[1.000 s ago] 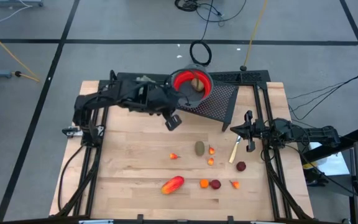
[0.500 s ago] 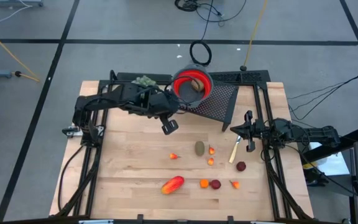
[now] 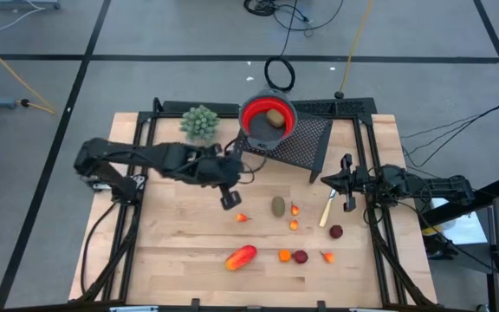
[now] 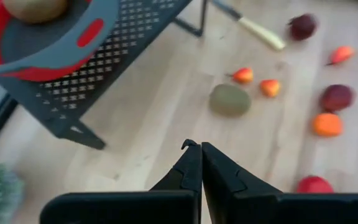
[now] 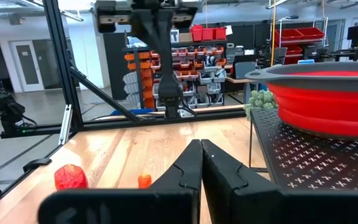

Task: Pick & Place Fruit
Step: Put the kiwi into the red strainer bowl

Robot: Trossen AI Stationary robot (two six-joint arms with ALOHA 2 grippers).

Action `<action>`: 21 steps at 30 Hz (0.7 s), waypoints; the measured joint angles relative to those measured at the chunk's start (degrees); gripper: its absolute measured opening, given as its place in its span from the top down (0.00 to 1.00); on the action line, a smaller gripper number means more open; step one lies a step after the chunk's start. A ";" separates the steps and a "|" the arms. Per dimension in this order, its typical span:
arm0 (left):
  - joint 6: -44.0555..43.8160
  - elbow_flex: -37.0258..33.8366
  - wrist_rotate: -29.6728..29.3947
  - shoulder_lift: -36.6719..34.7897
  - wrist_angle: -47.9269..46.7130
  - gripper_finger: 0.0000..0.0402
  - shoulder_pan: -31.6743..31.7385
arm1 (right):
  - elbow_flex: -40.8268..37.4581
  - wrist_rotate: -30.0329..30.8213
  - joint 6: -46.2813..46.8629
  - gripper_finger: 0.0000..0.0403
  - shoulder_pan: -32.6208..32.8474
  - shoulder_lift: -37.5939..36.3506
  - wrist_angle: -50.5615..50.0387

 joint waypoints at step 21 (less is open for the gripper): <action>-2.50 -39.42 -2.83 -32.22 27.73 0.99 -10.06 | 0.00 0.14 -1.59 1.00 0.00 0.00 0.12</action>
